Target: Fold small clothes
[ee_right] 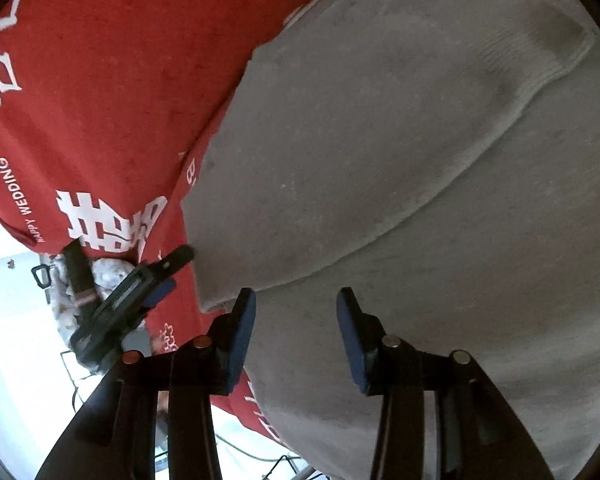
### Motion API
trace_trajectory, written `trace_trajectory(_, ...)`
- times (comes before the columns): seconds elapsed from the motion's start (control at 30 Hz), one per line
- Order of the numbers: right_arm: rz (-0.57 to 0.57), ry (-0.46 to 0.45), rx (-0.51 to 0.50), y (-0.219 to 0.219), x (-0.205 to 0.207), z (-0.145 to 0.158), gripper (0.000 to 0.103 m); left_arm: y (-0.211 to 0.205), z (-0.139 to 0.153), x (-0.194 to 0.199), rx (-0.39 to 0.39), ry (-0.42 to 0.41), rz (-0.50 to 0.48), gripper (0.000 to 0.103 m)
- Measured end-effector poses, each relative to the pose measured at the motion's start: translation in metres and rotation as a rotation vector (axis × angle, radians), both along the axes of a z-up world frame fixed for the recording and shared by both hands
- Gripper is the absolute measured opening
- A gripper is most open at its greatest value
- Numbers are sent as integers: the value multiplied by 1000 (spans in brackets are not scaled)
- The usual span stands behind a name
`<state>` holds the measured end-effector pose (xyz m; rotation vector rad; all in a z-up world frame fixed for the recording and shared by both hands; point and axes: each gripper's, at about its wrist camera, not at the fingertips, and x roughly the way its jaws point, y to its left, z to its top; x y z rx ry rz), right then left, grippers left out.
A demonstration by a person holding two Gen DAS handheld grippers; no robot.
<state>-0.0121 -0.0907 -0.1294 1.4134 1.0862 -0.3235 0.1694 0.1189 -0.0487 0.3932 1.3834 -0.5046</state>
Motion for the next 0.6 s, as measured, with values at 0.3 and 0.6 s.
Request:
trace_trajectory(0.3,-169,186,-189,-65,-56,11,48,24,-18,-23,104,-83,-88,102)
trace_trajectory(0.6,-345,251,-218,-117,-65,-7,5,35,-9,-15,108,-66,-95,102)
